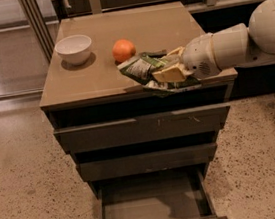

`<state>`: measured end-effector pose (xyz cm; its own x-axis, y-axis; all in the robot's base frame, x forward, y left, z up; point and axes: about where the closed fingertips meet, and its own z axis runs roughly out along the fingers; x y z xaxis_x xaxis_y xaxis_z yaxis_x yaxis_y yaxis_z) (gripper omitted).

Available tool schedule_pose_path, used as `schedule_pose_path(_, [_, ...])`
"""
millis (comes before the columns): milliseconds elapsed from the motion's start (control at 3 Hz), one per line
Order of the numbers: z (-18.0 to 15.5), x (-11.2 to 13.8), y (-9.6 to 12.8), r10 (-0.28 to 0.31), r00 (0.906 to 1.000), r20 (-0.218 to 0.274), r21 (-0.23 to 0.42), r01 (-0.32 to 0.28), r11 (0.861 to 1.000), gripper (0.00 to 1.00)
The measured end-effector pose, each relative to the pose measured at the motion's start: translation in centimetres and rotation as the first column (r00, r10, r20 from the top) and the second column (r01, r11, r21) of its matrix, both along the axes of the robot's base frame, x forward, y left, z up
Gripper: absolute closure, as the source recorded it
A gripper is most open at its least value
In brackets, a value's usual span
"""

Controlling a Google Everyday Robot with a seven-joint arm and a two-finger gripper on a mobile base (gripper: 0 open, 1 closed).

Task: Pick green jalapeno chip bag from bottom drawer and place on counter

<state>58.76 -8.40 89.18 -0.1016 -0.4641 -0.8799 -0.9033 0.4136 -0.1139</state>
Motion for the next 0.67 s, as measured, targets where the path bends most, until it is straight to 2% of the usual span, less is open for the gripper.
schedule_pose_path(667, [-0.4,5.8,-2.5,-0.034,0.9989,0.031,0.020,0.033,0.999,1.00])
